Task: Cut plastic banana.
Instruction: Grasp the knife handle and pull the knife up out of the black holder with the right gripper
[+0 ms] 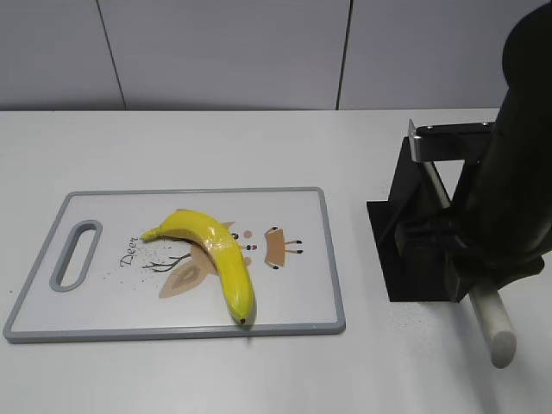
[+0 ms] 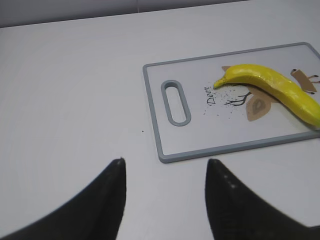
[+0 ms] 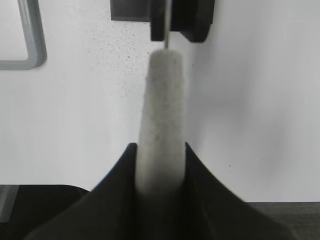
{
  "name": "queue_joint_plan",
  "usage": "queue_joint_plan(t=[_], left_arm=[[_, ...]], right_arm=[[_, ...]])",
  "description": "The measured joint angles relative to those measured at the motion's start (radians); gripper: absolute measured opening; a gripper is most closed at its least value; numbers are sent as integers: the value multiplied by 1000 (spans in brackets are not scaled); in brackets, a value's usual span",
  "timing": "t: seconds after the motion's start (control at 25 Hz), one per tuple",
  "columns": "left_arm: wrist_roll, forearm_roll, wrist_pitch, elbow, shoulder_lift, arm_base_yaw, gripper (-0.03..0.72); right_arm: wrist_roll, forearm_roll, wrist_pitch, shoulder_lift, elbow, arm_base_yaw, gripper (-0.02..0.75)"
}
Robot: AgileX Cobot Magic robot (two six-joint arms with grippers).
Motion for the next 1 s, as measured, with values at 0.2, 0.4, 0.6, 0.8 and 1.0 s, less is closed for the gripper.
queue_joint_plan(t=[0.2, 0.4, 0.6, 0.8, 1.0], left_arm=[[0, 0, 0, 0, 0, 0, 492], [0, 0, 0, 0, 0, 0, 480], [0, 0, 0, 0, 0, 0, 479], [0, 0, 0, 0, 0, 0, 478], [0, -8, 0, 0, 0, 0, 478]], right_arm=[[0, -10, 14, -45, -9, 0, 157], [-2, -45, 69, -95, -55, 0, 157], [-6, -89, 110, -137, -111, 2, 156], [-8, -122, 149, -157, -175, 2, 156], [-18, -170, 162, -157, -233, 2, 156]])
